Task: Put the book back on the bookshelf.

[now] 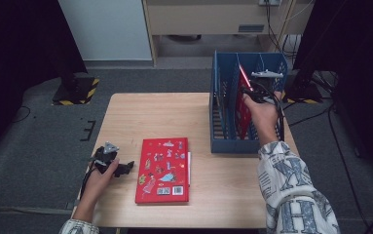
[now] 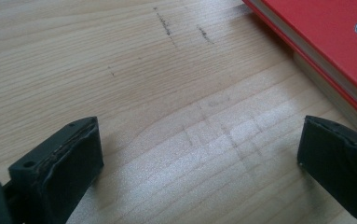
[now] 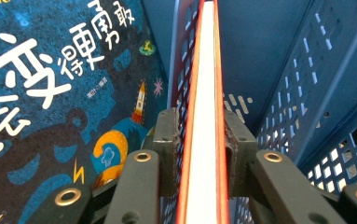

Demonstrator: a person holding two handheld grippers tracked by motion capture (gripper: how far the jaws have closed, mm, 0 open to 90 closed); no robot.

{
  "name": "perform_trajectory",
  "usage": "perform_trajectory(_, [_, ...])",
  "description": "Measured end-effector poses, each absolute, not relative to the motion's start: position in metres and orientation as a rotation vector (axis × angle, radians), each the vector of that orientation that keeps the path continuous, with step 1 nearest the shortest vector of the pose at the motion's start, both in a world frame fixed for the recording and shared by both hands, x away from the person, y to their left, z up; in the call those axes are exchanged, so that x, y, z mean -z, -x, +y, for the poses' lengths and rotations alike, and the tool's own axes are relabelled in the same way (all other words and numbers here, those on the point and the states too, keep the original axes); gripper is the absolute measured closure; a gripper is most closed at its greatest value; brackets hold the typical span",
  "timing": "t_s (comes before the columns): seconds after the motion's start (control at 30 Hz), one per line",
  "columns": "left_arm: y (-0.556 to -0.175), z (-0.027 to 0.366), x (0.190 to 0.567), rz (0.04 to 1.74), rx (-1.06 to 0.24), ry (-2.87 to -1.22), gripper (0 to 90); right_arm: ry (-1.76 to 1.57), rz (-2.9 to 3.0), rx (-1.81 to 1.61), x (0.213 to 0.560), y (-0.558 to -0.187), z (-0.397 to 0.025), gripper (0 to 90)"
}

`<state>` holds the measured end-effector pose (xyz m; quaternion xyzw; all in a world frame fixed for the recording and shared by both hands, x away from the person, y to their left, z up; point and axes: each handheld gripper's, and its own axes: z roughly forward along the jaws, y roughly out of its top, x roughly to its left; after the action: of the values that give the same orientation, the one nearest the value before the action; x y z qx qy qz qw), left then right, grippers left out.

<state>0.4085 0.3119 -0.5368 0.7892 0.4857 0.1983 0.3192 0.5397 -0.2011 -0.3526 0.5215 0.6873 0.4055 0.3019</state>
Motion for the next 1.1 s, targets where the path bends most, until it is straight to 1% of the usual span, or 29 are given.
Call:
perform_trajectory(0.27, [-0.4085,0.3116,0.5368,1.278,-0.521,-2.075,0.0,-1.401,1.818,-1.067,0.3539,-0.5409,-0.1998,72.5])
perform_trajectory(0.7, [-0.4086,0.3114,0.5369,1.275,-0.520,-2.075,0.0,-1.409,1.797,-1.020,0.3525,-0.5402,-0.1993,78.6])
perform_trajectory(1.1, [-0.4086,0.3113,0.5368,1.274,-0.519,-2.076,0.0,-1.380,1.750,-0.992,0.3558,-0.5403,-0.1964,79.3])
